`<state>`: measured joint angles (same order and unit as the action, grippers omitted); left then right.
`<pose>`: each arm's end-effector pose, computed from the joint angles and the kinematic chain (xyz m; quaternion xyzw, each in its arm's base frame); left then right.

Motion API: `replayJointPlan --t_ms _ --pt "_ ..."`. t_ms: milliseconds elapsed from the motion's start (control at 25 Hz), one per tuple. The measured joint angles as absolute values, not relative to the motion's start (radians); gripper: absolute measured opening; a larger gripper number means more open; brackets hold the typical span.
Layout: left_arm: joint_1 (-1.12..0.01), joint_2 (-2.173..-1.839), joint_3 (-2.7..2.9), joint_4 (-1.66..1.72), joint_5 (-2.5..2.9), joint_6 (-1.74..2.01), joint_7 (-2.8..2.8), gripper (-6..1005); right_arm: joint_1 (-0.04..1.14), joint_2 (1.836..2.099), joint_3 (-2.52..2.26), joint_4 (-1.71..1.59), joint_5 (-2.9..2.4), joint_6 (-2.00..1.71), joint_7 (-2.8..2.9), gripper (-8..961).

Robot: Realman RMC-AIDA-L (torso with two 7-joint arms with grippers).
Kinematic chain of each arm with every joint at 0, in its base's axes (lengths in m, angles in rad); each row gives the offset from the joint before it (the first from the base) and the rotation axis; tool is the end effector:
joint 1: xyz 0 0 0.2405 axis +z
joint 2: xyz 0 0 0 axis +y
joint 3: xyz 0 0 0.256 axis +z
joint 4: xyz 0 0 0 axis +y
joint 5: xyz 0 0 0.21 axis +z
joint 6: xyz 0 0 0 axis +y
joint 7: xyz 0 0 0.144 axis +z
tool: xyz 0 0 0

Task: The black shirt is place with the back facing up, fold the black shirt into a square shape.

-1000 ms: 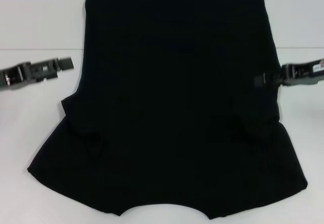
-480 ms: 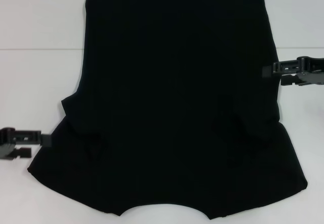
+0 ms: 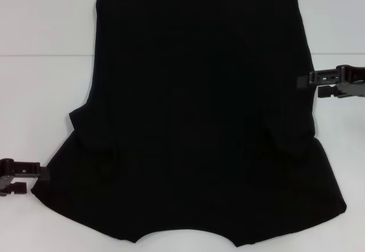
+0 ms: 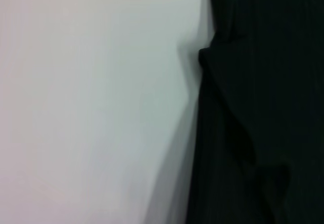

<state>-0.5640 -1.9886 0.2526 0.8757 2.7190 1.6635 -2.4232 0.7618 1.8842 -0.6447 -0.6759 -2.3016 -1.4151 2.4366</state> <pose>-0.3505 0.3090 0.0909 -0.6838 -0.7052 -0.0860 0.1664 0.2524 0.4169 0.0810 -0.7855 0.5781 0.1463 0.1655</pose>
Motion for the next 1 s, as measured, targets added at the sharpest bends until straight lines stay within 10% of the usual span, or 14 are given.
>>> replayJointPlan --t_ms 800,1000 --pt "-0.586 -1.998 0.304 0.806 2.704 1.578 -2.442 788 0.741 1.885 -0.621 -0.673 -2.301 -1.41 2.43 839" --pt "-0.586 -1.997 0.304 0.805 2.704 1.574 -2.44 581 0.734 1.886 -0.598 -0.665 -2.302 -1.412 2.429 832"
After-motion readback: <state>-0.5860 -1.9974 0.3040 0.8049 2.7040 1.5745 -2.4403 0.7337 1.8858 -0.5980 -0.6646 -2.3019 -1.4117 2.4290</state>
